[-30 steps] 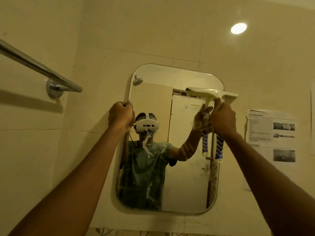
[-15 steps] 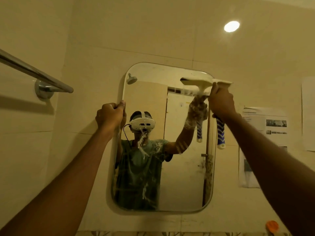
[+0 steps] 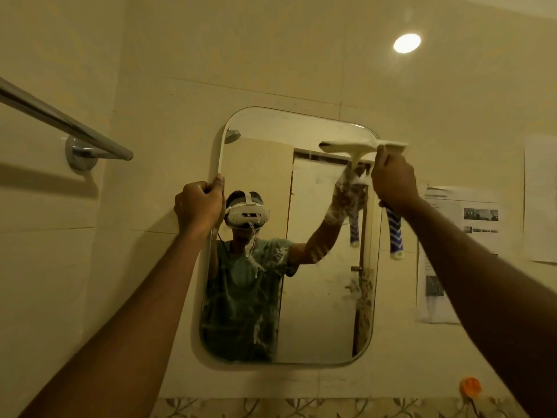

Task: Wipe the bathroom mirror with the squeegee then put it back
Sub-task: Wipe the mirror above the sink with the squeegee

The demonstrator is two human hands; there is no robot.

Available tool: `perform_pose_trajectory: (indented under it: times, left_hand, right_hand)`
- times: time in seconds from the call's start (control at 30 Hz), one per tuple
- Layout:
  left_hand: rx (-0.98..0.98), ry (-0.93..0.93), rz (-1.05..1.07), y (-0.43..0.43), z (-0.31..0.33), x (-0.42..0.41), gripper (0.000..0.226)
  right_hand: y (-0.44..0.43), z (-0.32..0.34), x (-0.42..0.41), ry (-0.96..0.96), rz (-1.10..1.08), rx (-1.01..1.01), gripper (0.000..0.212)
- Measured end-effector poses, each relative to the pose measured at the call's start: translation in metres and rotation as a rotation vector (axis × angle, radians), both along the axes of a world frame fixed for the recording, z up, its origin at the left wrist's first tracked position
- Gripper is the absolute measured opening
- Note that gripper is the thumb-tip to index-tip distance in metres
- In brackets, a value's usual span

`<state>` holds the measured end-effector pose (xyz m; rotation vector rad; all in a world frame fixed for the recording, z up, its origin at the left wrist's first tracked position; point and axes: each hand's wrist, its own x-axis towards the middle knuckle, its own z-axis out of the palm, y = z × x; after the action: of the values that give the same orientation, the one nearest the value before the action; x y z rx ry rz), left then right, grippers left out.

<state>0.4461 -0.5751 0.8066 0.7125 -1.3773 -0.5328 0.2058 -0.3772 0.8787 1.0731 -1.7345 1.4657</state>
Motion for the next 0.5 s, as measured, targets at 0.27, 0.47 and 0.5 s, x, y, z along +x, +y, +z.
perform_pose_trajectory:
  times: [0.27, 0.47, 0.5]
  left_hand:
    - [0.004, 0.007, 0.02, -0.005, -0.001, -0.003, 0.05]
    - [-0.013, -0.002, 0.05, -0.002, -0.002, -0.002, 0.05]
    - [-0.019, -0.014, 0.054, -0.002, -0.002, -0.002, 0.05]
  right_hand:
    - [-0.014, -0.064, -0.011, -0.074, -0.009, -0.003, 0.05]
    - [0.002, -0.096, -0.005, -0.103, -0.015, 0.079, 0.051]
    - [0.004, -0.08, -0.007, -0.079, -0.02, 0.081, 0.05]
